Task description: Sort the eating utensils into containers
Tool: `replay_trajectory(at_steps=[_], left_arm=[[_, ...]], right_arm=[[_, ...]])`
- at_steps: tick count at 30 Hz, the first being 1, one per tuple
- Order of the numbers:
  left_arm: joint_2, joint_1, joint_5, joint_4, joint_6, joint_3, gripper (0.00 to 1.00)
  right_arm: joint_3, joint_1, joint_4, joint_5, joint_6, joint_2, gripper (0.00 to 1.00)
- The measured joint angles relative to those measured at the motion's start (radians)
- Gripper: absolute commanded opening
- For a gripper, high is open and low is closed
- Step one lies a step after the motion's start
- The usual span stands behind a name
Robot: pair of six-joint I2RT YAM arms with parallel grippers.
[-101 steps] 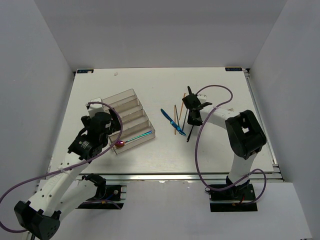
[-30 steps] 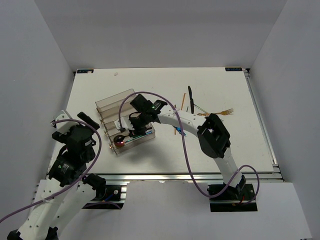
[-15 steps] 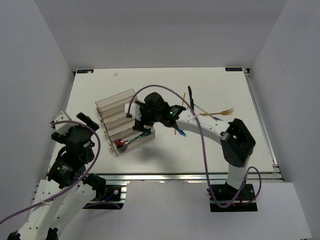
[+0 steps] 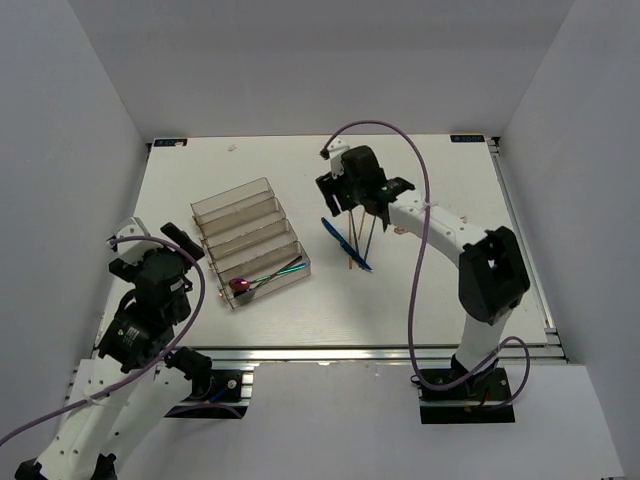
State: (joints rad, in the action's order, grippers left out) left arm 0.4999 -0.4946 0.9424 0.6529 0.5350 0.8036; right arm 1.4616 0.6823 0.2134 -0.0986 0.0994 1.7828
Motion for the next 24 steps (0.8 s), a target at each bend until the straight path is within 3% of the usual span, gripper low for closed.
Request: replay_trajectory(at_steps=[3, 10, 12, 15, 24], left_arm=[[0.017, 0.0, -0.023, -0.004, -0.009, -0.006, 0.98], [0.074, 0.0, -0.076, -0.011, -0.031, -0.01, 0.98], [0.08, 0.0, -0.088, -0.013, -0.035, -0.011, 0.98], [0.084, 0.0, -0.101, -0.022, -0.041, -0.011, 0.98], [0.099, 0.0, -0.128, -0.033, -0.049, -0.011, 0.98]], right_arm=[[0.08, -0.061, 0.1, 0.01, -0.016, 0.107, 0.74], [0.233, -0.064, 0.247, 0.043, -0.003, 0.328, 0.64], [0.233, -0.06, 0.275, 0.051, 0.0, 0.346, 0.53], [0.233, -0.053, 0.303, 0.061, 0.002, 0.352, 0.45], [0.233, -0.052, 0.338, 0.099, -0.002, 0.352, 0.45]])
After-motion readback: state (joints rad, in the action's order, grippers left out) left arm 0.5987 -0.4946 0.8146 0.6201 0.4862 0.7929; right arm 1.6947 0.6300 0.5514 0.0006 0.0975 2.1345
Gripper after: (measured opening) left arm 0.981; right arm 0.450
